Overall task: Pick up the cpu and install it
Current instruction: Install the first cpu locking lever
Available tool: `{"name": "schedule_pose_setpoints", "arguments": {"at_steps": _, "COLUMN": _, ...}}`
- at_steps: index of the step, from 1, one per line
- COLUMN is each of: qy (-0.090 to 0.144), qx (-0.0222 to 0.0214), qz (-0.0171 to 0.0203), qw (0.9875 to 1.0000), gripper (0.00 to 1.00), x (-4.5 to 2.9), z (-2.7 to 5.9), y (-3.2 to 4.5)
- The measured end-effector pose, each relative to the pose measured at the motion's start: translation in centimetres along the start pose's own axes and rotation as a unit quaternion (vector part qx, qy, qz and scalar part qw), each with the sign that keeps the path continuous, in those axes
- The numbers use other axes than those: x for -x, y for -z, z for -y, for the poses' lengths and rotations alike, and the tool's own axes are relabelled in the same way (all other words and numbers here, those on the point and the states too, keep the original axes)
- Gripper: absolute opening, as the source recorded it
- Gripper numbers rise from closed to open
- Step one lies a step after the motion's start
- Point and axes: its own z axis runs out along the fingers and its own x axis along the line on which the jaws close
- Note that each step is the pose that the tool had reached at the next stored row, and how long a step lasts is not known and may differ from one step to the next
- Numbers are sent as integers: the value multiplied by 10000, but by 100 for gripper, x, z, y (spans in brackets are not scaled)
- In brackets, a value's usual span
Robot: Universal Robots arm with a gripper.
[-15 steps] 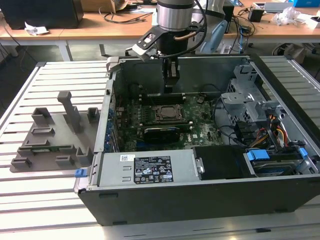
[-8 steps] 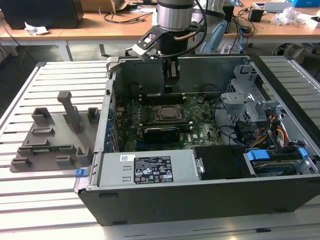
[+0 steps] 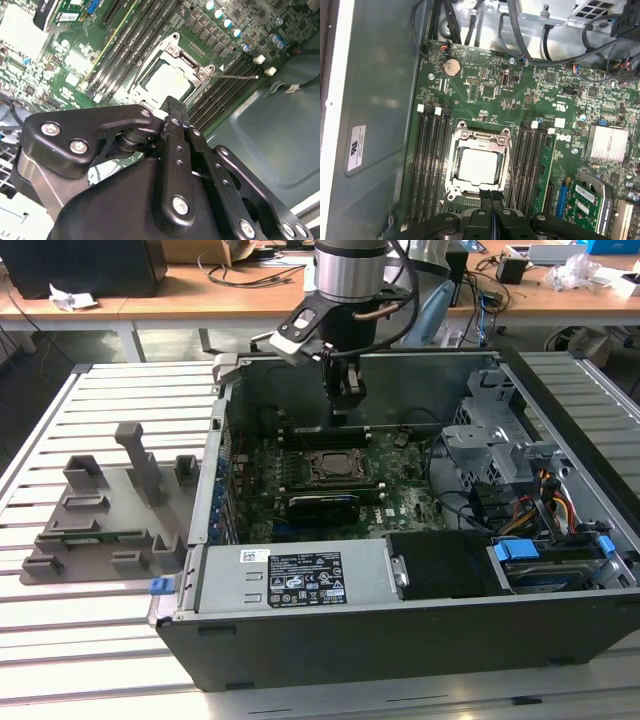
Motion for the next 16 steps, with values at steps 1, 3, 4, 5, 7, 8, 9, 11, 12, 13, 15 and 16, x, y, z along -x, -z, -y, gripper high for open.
{"name": "schedule_pose_setpoints", "arguments": {"at_steps": 1, "qy": 182, "qx": 8, "qz": 7, "qw": 9998, "gripper": 11, "x": 0, "z": 0, "y": 0}}
{"name": "schedule_pose_setpoints", "arguments": {"at_steps": 3, "qy": 528, "qx": 21, "qz": 22, "qw": 9986, "gripper": 11, "x": 0, "z": 0, "y": 0}}
{"name": "schedule_pose_setpoints", "arguments": {"at_steps": 4, "qy": 746, "qx": 30, "qz": 31, "qw": 9972, "gripper": 11, "x": 0, "z": 0, "y": 0}}
{"name": "schedule_pose_setpoints", "arguments": {"at_steps": 5, "qy": 961, "qx": 39, "qz": 41, "qw": 9954, "gripper": 11, "x": 0, "z": 0, "y": 0}}
{"name": "schedule_pose_setpoints", "arguments": {"at_steps": 7, "qy": 1264, "qx": 52, "qz": 53, "qw": 9920, "gripper": 11, "x": 0, "z": 0, "y": 0}}
{"name": "schedule_pose_setpoints", "arguments": {"at_steps": 8, "qy": 1358, "qx": 56, "qz": 57, "qw": 9907, "gripper": 11, "x": 0, "z": 0, "y": 0}}
{"name": "schedule_pose_setpoints", "arguments": {"at_steps": 9, "qy": 1584, "qx": 65, "qz": 66, "qw": 9873, "gripper": 11, "x": 0, "z": 0, "y": 0}}
{"name": "schedule_pose_setpoints", "arguments": {"at_steps": 11, "qy": 1756, "qx": 72, "qz": 73, "qw": 9844, "gripper": 11, "x": 0, "z": 0, "y": 0}}
{"name": "schedule_pose_setpoints", "arguments": {"at_steps": 12, "qy": 1919, "qx": 79, "qz": 80, "qw": 9814, "gripper": 11, "x": 0, "z": 0, "y": 0}}
{"name": "schedule_pose_setpoints", "arguments": {"at_steps": 13, "qy": 2028, "qx": 83, "qz": 85, "qw": 9791, "gripper": 11, "x": 0, "z": 0, "y": 0}}
{"name": "schedule_pose_setpoints", "arguments": {"at_steps": 15, "qy": 2281, "qx": 94, "qz": 95, "qw": 9735, "gripper": 11, "x": 0, "z": 0, "y": -1}}
{"name": "schedule_pose_setpoints", "arguments": {"at_steps": 16, "qy": 2434, "qx": 100, "qz": 102, "qw": 9698, "gripper": 11, "x": 0, "z": 0, "y": 0}}
